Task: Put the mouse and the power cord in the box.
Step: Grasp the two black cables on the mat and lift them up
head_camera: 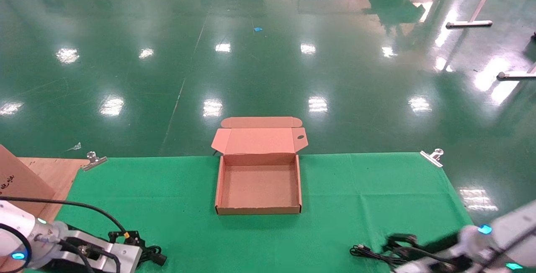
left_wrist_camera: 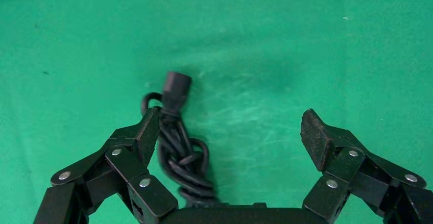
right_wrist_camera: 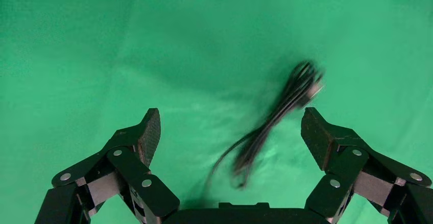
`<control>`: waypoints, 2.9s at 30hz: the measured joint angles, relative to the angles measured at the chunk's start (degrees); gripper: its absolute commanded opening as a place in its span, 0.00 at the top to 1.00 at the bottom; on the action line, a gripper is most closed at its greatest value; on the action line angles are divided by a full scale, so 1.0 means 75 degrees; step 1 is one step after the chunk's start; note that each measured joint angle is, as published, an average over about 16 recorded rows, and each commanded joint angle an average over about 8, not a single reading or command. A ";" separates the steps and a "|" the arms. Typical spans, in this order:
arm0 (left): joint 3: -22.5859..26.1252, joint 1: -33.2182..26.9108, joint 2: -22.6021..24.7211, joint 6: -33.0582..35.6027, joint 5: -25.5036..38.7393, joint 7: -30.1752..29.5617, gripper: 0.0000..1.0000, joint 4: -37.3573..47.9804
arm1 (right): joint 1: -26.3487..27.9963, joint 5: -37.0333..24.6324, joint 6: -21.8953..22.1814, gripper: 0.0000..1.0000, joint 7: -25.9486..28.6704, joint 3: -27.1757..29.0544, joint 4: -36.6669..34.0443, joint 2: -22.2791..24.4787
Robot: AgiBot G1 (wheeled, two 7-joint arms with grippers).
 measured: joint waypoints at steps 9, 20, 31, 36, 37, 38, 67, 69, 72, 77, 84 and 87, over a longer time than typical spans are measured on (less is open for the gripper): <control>0.0008 -0.0236 0.0160 -0.0104 0.0046 0.0417 0.00 0.0730 | -0.0105 0.0122 0.0226 0.00 -0.0252 0.0278 -0.0118 0.0841; 0.0104 -0.0450 0.0145 -0.0250 0.0259 0.0758 0.00 0.1277 | 0.0281 -0.0169 0.0854 0.00 -0.1582 0.0289 -0.2254 0.0490; 0.0202 -0.0383 0.0227 -0.0712 0.0464 0.1155 0.00 0.1871 | 0.0515 -0.0171 0.1703 0.00 -0.2823 0.0278 -0.4715 -0.0554; 0.0205 -0.0400 0.0277 -0.0892 0.0485 0.1362 0.00 0.2168 | 0.0548 -0.0171 0.2422 0.00 -0.3066 0.0303 -0.5483 -0.0955; 0.0206 -0.0408 0.0287 -0.0923 0.0489 0.1404 0.00 0.2225 | 0.0554 -0.0170 0.2570 0.00 -0.3095 0.0310 -0.5605 -0.1026; 0.0205 -0.0417 0.0298 -0.0953 0.0491 0.1446 0.00 0.2283 | 0.0560 -0.0168 0.2715 0.00 -0.3118 0.0318 -0.5720 -0.1094; -0.0065 -0.0723 0.0464 -0.0850 0.0084 0.2388 0.00 0.3502 | 0.1050 -0.0106 0.3003 0.00 -0.3393 0.0396 -0.6773 -0.1398; -0.0067 -0.0730 0.0481 -0.0833 0.0080 0.2426 0.00 0.3542 | 0.1067 -0.0124 0.2992 0.00 -0.3418 0.0384 -0.6784 -0.1402; -0.0071 -0.0737 0.0509 -0.0825 0.0073 0.2470 0.00 0.3597 | 0.1089 -0.0143 0.2968 0.00 -0.3452 0.0371 -0.6802 -0.1400; -0.0069 -0.0749 0.0551 -0.0863 0.0076 0.2512 0.00 0.3676 | 0.1126 -0.0149 0.2879 0.00 -0.3505 0.0367 -0.6832 -0.1368; -0.0058 -0.0779 0.0583 -0.1049 0.0095 0.2502 0.00 0.3776 | 0.1184 -0.0093 0.2662 0.00 -0.3555 0.0405 -0.6870 -0.1300; -0.0051 -0.0793 0.0591 -0.1168 0.0108 0.2468 0.00 0.3821 | 0.1209 -0.0067 0.2550 0.00 -0.3576 0.0423 -0.6876 -0.1285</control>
